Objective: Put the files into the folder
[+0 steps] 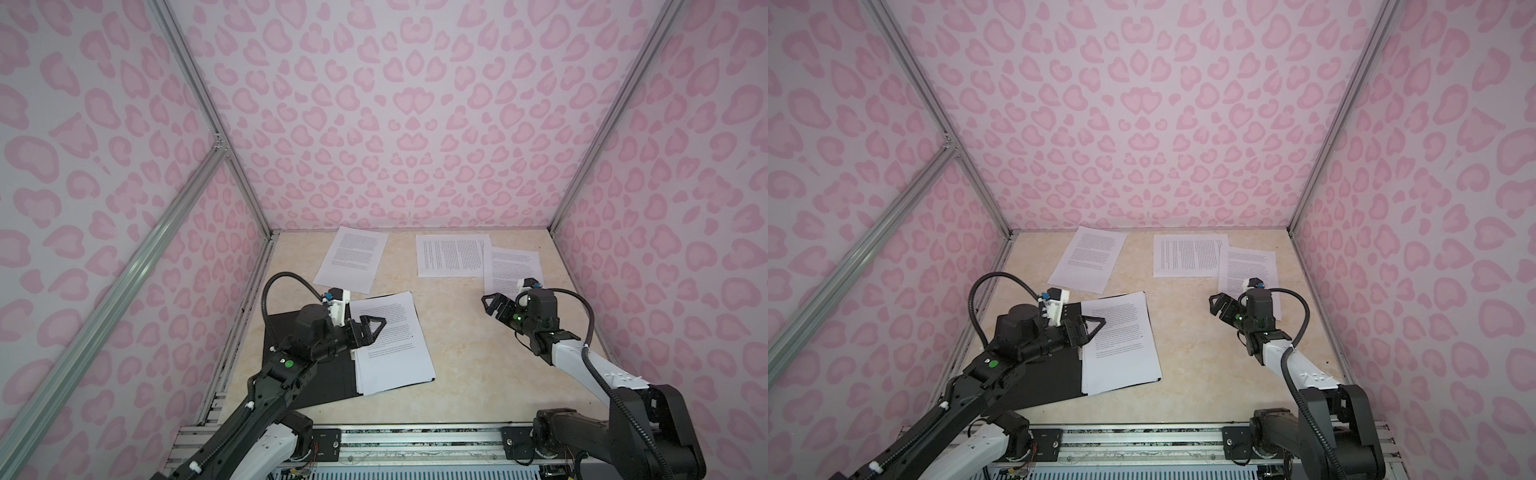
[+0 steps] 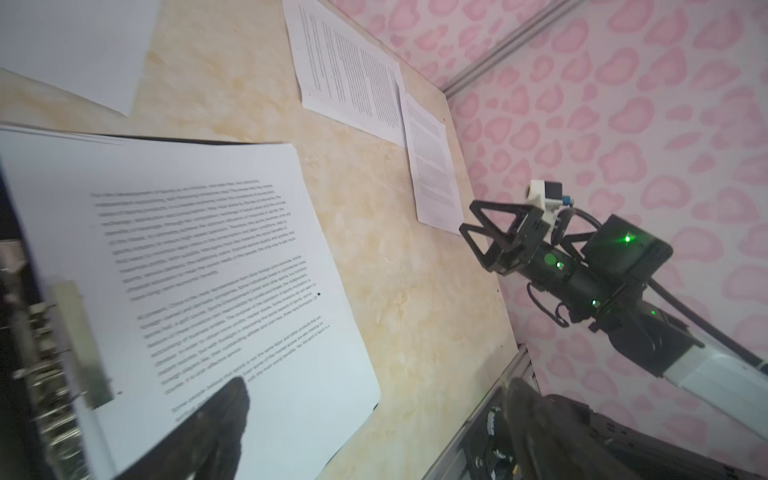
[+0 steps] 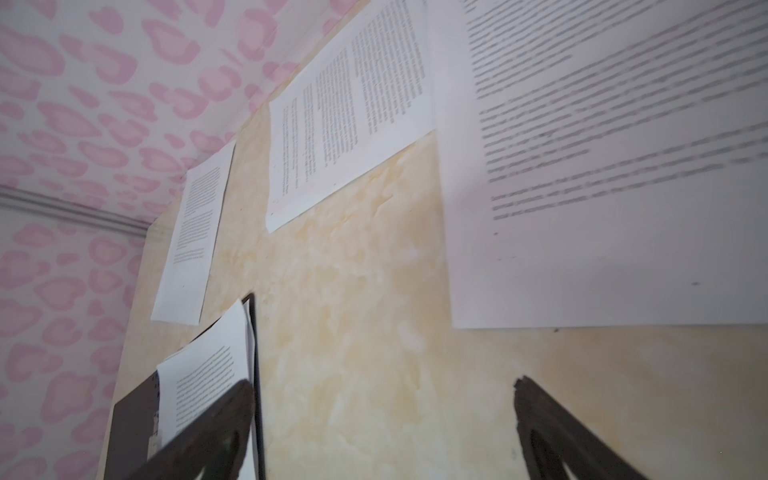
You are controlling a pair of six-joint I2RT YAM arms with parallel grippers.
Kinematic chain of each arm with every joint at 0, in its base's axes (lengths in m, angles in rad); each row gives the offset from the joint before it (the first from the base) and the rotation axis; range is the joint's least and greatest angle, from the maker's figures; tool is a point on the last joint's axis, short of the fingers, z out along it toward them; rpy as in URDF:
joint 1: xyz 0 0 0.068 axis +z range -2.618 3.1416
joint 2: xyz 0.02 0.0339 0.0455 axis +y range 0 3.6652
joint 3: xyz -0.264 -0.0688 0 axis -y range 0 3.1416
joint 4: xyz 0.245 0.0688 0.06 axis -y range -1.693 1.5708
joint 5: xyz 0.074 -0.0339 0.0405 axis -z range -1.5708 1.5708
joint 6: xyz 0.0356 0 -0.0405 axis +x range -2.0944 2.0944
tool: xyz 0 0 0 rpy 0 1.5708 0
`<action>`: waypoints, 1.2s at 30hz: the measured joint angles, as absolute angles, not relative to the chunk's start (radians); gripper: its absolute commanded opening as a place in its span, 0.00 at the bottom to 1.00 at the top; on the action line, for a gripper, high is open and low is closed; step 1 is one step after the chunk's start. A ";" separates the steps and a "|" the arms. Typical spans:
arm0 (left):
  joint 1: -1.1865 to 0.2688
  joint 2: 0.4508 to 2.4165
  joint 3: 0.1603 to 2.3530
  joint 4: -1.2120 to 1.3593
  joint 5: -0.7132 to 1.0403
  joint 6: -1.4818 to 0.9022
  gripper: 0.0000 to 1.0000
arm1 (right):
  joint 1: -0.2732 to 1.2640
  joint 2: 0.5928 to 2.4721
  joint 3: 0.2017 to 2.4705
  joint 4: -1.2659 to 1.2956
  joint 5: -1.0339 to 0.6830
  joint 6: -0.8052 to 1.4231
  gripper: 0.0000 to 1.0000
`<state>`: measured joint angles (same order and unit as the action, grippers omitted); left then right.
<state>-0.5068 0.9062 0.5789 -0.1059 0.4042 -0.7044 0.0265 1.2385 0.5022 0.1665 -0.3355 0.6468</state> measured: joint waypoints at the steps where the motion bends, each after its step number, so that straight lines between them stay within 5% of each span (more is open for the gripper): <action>1: -0.556 0.983 0.612 -0.079 0.385 -0.699 0.99 | -0.002 1.255 0.508 0.167 -0.329 0.648 0.94; 7: -0.741 1.470 0.897 0.026 0.349 -0.652 0.90 | -0.133 1.456 0.609 0.164 -0.317 0.633 0.88; 15: -0.763 1.911 1.246 0.097 0.430 -0.661 0.87 | -0.179 1.627 0.699 0.179 -0.387 0.620 0.84; 36: -0.760 2.144 1.475 0.103 0.546 -0.668 0.97 | -0.162 1.822 0.912 0.168 -0.500 0.657 0.82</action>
<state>-0.7597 2.1445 1.4754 0.1028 0.5461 -0.6678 -0.1619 1.8225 0.9119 0.1677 -0.4999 0.6571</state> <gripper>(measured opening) 0.973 0.836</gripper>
